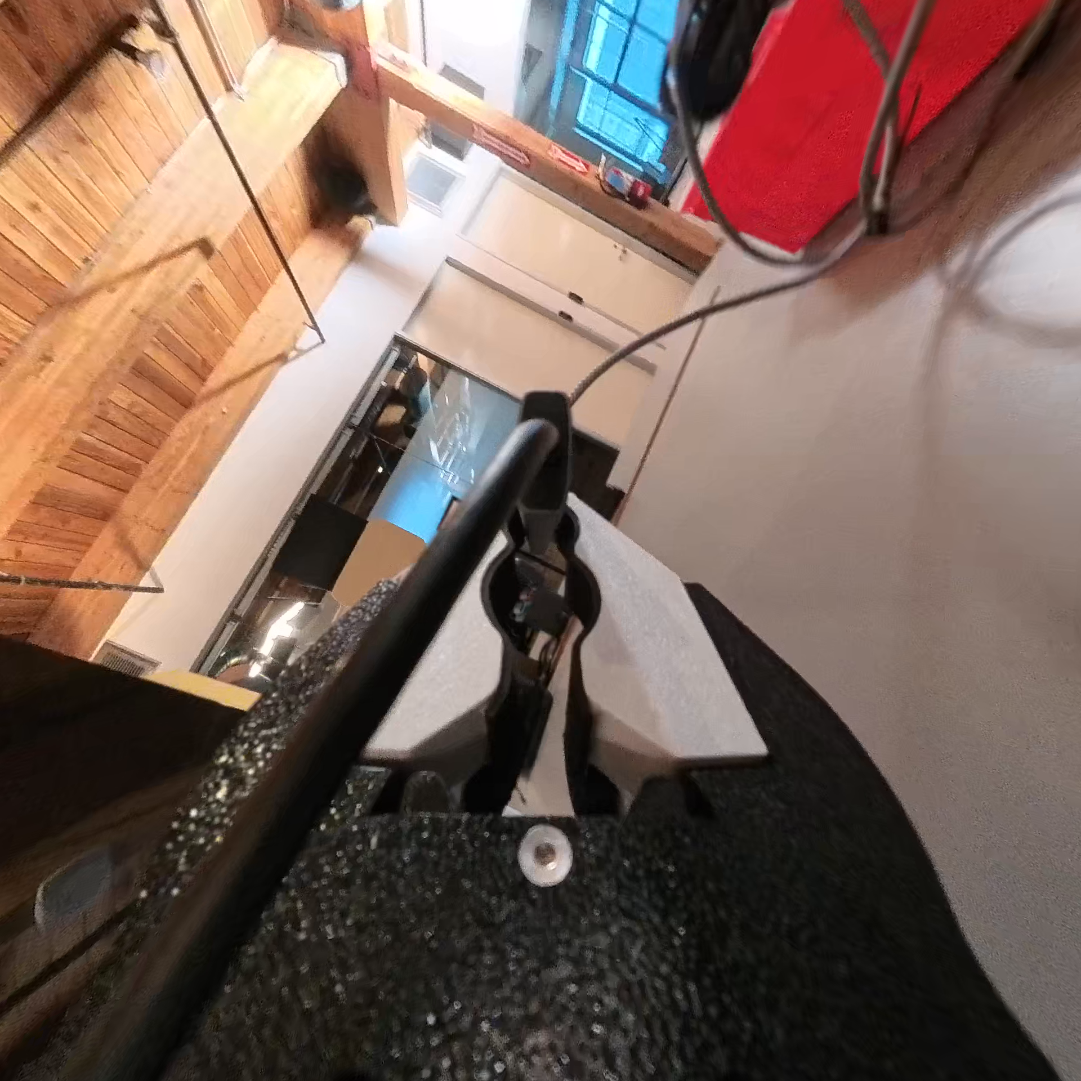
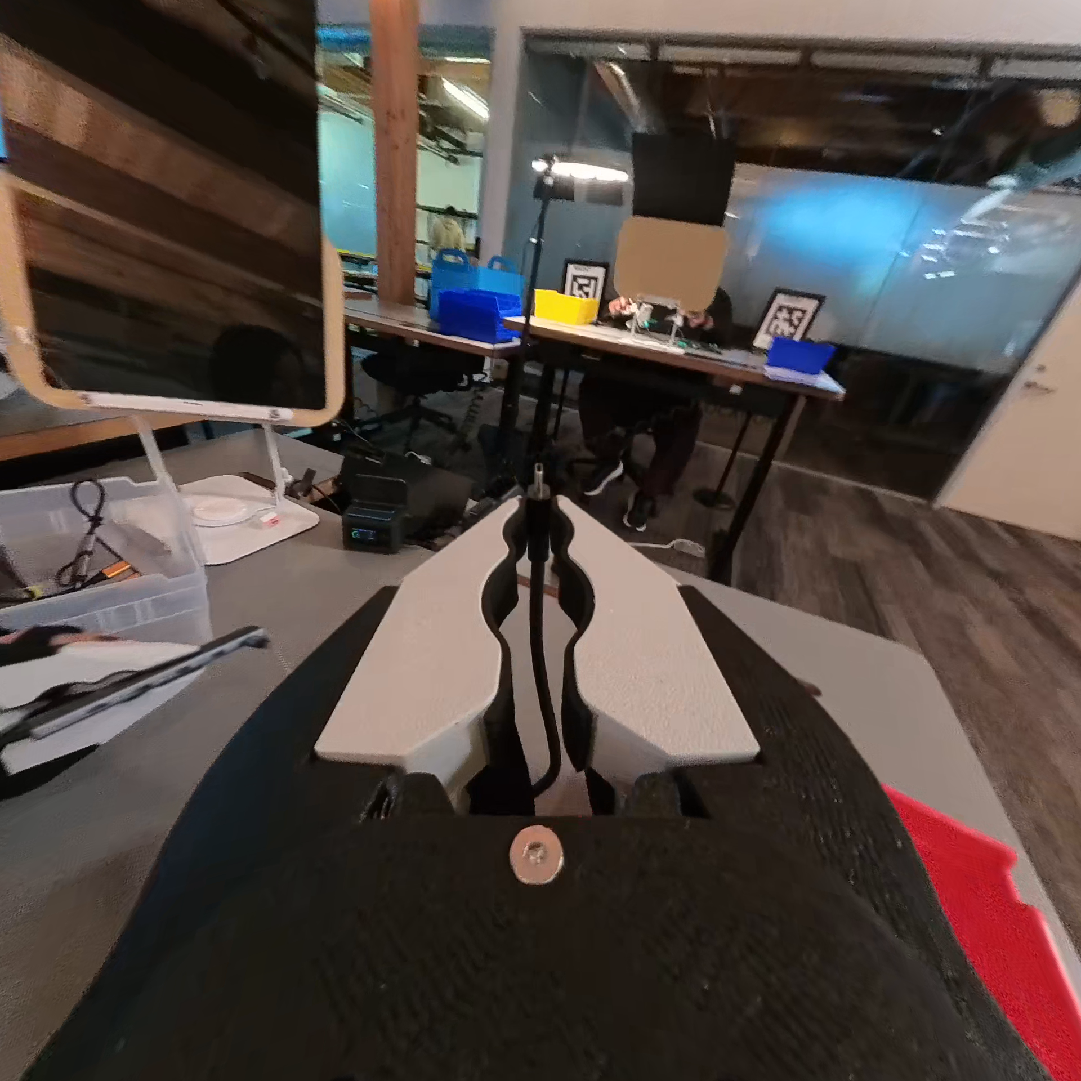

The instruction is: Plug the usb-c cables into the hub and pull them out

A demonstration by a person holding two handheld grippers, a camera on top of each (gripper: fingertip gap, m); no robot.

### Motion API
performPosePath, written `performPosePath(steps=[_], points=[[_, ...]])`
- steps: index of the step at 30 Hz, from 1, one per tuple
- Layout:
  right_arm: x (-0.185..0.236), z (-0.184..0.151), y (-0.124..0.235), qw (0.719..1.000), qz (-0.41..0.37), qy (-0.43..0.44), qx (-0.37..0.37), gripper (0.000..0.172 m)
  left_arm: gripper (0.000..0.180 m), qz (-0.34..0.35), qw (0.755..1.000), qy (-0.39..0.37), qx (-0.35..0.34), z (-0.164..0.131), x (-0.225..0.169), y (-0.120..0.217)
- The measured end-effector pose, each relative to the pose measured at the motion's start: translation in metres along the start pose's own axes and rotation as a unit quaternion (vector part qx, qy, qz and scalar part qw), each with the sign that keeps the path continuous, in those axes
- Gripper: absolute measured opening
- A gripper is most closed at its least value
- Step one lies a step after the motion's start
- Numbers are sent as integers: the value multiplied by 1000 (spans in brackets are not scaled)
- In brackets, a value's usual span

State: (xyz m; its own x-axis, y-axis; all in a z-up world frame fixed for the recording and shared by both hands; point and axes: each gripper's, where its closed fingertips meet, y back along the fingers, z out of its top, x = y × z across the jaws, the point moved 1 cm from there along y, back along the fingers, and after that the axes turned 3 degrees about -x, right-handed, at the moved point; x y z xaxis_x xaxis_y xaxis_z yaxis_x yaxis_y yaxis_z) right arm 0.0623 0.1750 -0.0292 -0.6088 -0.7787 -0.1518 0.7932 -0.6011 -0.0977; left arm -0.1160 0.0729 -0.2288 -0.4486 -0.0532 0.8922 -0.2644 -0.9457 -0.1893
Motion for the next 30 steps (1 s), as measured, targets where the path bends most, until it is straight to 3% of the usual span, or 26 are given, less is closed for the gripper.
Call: performPosePath(steps=[5, 7, 12, 16, 20, 24, 27, 30], points=[[0, -29, -23, 999, -31, -34, 15, 4, 6, 54, 996, 48, -48, 18, 26, 9], [-2, -42, -31, 998, -43, -39, 25, 4, 5, 58, 991, 91, -77, 28, 33, 13], [-2, -65, -51, 995, -41, -93, 23, 4, 6, 34, 990, 86, -102, 40, 23, 13], [-1, -50, -61, 987, -27, -150, -41, 4, 6, -20, 990, 52, -129, 57, -2, 13], [-2, -8, -53, 976, -9, -174, -130, 4, 6, -37, 993, 28, -105, 49, -10, 9], [-17, 46, -17, 980, -28, -62, -188, 4, 6, -25, 997, 27, -61, 31, -3, 4], [-40, 67, 14, 982, -64, 39, -172, 4, 8, -26, 999, 14, -42, 24, -3, 3], [-68, 63, 39, 980, -104, 123, -117, 4, 8, -33, 999, 8, -34, 21, -5, 2]])
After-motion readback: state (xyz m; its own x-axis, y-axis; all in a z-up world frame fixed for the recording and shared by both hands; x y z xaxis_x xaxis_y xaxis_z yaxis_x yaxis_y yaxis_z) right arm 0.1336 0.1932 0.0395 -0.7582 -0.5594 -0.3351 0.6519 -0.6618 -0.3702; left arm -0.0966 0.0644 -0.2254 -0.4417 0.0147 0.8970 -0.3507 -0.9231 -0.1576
